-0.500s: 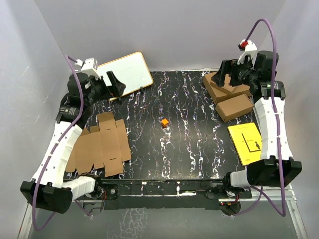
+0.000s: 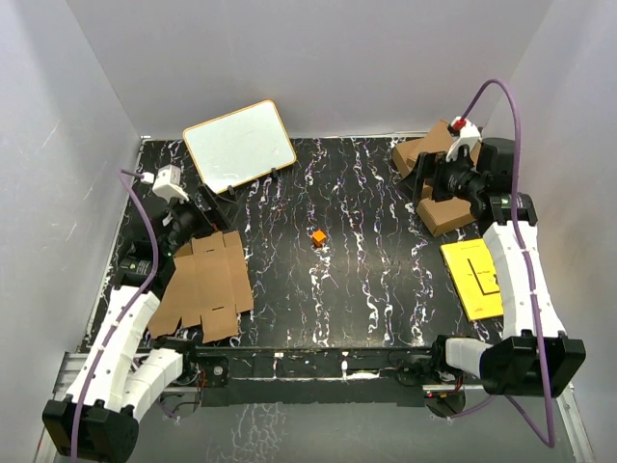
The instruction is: Fold the paper box
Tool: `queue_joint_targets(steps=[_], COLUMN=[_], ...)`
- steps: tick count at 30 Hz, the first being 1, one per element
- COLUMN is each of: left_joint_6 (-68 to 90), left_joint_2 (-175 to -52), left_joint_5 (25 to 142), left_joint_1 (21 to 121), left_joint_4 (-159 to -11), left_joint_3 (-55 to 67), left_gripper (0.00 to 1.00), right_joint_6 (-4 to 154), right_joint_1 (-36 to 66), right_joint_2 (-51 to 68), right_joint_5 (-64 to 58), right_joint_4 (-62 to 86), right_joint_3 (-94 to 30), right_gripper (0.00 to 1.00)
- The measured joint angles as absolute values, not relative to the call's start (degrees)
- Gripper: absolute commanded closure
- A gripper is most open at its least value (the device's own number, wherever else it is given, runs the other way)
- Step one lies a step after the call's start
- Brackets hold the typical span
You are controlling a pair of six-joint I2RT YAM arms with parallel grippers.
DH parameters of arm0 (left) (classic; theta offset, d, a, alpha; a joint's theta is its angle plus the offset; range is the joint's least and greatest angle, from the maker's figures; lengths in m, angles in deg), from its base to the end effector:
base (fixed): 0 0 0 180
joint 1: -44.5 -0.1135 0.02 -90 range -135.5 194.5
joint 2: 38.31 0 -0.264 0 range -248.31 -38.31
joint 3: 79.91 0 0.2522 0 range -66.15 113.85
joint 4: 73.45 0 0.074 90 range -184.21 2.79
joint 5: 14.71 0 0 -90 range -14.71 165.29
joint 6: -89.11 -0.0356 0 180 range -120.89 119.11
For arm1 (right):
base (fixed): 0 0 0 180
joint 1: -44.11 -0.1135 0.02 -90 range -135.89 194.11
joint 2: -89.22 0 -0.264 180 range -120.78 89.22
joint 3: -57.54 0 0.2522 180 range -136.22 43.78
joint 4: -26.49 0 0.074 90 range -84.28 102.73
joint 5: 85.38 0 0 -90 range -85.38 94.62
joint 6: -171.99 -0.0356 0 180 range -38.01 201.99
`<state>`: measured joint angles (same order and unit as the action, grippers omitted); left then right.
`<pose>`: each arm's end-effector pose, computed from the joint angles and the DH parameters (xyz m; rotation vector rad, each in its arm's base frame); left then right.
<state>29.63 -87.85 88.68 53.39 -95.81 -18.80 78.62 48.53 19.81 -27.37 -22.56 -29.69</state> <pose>0.1988 -0.0394 0.3446 -0.1660 1.8001 -0.7008 0.2570 -0.0010 0.3838 -0.1908 2.0668 0.5768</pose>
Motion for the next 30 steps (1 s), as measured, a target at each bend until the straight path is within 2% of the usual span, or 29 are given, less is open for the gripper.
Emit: queue_joint_targets(steps=[10, 16, 22, 25, 30], left_joint_6=[33.7, 31.0, 24.1, 22.6, 22.7], left_joint_2=[-81.4, -82.1, -88.9, -92.6, -97.5], left_joint_5=[91.9, 87.3, 79.4, 78.7, 79.8], left_joint_1=[52.6, 52.5, 50.8, 48.1, 44.9], left_joint_4=[-95.1, -99.7, -102.8, -102.6, -100.8], left_joint_3=[-24.7, -25.6, -25.4, -25.4, -25.4], left_gripper=[0.08, 0.11, 0.15, 0.21, 0.23], right_joint_6=[76.0, 72.6, 73.3, 74.7, 81.7], right_joint_1=[48.4, 48.7, 48.7, 48.6, 47.1], right_joint_2=[25.7, 25.1, 20.6, 18.1, 15.7], right_joint_5=[-47.0, -58.3, -65.8, -67.8, -68.6], right_joint_4=[-9.2, 1.2, 8.2, 10.0, 7.5], right_joint_3=[-11.9, -1.3, 0.4, 0.4, -0.1], right_gripper=[0.01, 0.01, 0.01, 0.01, 0.01])
